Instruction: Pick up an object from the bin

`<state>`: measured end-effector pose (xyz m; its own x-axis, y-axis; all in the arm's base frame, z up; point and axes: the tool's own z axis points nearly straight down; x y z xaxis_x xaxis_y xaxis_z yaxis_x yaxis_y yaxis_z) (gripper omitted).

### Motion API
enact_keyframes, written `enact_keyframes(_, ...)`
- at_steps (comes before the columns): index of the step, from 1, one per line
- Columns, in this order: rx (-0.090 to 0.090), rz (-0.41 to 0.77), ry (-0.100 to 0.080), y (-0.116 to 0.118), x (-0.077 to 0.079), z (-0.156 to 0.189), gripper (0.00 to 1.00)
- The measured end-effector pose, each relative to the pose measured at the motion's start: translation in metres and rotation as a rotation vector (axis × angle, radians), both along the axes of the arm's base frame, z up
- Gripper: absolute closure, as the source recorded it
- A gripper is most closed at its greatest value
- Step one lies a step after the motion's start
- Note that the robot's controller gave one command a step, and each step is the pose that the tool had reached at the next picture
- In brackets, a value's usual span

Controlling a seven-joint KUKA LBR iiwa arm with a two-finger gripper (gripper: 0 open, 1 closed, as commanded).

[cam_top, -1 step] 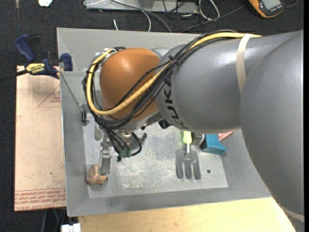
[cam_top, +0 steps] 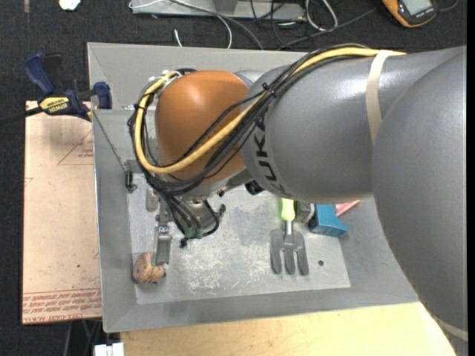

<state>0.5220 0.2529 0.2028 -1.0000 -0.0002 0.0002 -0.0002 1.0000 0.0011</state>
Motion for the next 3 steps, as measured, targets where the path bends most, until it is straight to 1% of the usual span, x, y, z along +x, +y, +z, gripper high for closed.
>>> enact_keyframes(1, 0.006, -0.021, -0.011, -0.001, 0.001, -0.018, 0.00)
enact_keyframes(2, 0.001, 0.083, 0.000, -0.035, 0.029, 0.001, 0.00)
enact_keyframes(3, 0.005, 0.103, -0.010, -0.029, 0.013, -0.026, 0.00)
